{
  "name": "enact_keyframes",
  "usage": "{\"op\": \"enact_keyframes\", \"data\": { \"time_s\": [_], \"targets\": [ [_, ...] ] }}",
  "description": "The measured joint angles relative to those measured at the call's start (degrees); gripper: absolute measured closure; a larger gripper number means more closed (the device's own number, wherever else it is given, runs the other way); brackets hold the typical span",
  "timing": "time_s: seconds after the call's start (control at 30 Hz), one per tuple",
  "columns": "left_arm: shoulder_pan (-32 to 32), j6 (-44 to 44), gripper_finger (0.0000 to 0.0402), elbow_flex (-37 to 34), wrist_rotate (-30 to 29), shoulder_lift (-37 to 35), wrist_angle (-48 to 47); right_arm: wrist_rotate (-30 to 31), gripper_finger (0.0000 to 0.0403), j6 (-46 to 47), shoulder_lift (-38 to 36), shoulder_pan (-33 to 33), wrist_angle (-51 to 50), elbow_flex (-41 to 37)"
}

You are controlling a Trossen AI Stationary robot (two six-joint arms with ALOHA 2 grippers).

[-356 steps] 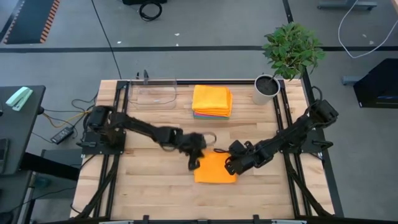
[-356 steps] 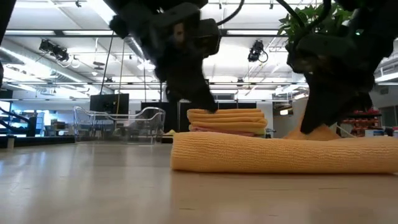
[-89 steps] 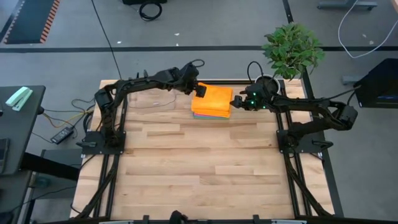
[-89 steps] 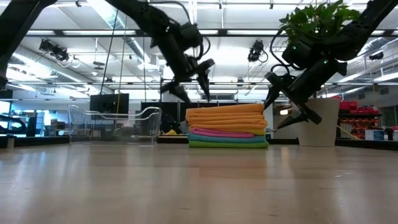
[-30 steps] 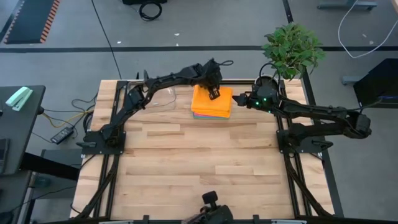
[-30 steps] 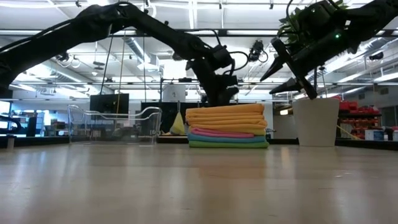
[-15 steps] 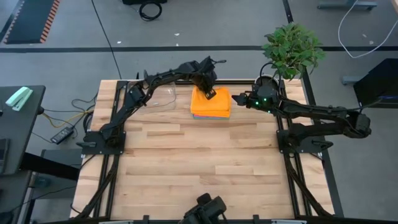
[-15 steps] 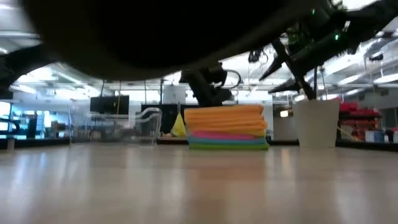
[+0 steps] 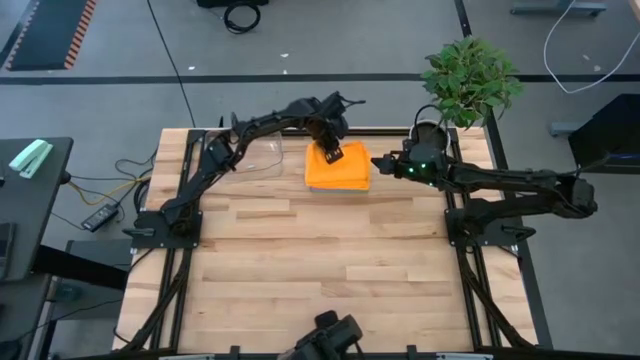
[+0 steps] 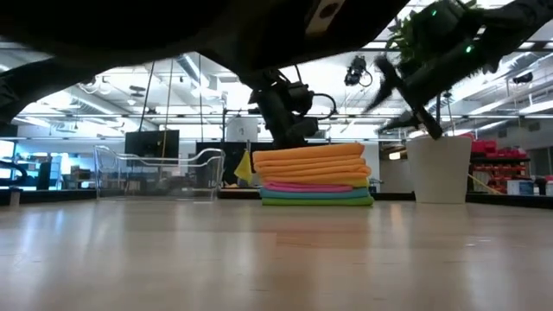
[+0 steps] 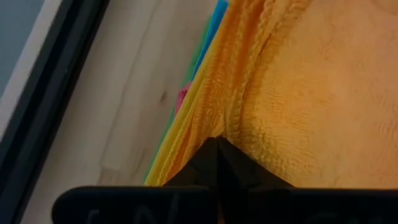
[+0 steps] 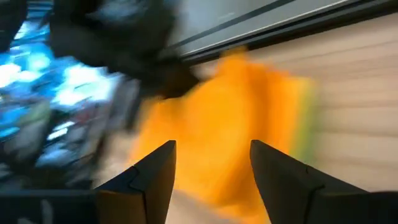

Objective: Fold microfiber towels
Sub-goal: Put the folded and stacked towels into the transparent bin

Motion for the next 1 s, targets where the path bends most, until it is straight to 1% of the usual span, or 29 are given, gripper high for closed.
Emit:
{"op": "enact_keyframes", "data": {
  "time_s": [0.03, 0.1, 0.13, 0.17, 0.2, 0.3, 0.33, 0.4, 0.5, 0.63, 0.8, 0.9, 1.0],
  "targets": [
    [0.2, 0.0, 0.0393, 0.0, 0.5, 0.0, -0.6, 2.5, 0.0191, 0.4, 0.7, 0.0, -1.2, 0.0],
    [0.2, 0.3, 0.0394, -0.2, 0.6, 0.0, -1.1, 9.2, 0.0206, 2.5, 2.7, -1.3, -4.5, 0.0],
    [0.2, 0.9, 0.0396, -0.3, 0.6, 0.0, -1.1, 11.7, 0.0217, 3.0, 4.0, -2.5, -4.6, 0.0],
    [0.1, 1.0, 0.0397, -0.4, 0.6, 0.0, -1.2, 12.5, 0.0231, 3.0, 5.6, -4.0, -3.3, 0.0],
    [0.1, 1.0, 0.0397, -0.4, 0.6, 0.0, -1.3, 12.1, 0.0246, 2.6, 7.5, -5.4, -1.4, 0.0],
    [0.1, 1.1, 0.0394, -0.4, 0.6, 0.0, -1.2, 6.8, 0.0289, 0.9, 14.2, -7.8, 7.3, 0.0],
    [0.1, 1.1, 0.0392, -0.4, 0.5, 0.0, -1.3, 5.9, 0.0302, 1.4, 16.3, -8.3, 9.2, 0.0],
    [0.1, 1.2, 0.0391, -0.4, 0.5, 0.0, -1.2, 5.3, 0.0327, 3.8, 20.0, -9.5, 11.3, 0.0],
    [0.3, 2.5, 0.0396, -0.4, 0.6, 0.0, -1.5, 4.8, 0.0359, 6.2, 24.6, -11.2, 11.7, 1.7],
    [0.4, 4.7, 0.0394, -0.4, 0.6, 0.0, -3.6, 2.1, 0.0365, 8.1, 30.5, -12.3, 10.0, 7.0],
    [1.0, 6.0, 0.0396, -0.4, 1.6, 0.0, -8.1, -1.1, 0.0366, 5.0, 37.2, -12.9, -2.0, 15.8],
    [1.2, 6.1, 0.0396, -0.4, 3.4, 0.0, -9.7, -5.3, 0.0366, 2.6, 40.2, -12.6, -6.0, 19.1],
    [1.0, 6.0, 0.0390, -0.4, 5.5, 0.0, -11.3, -9.1, 0.0366, 1.5, 41.2, -11.2, -7.2, 20.3]
  ]
}}
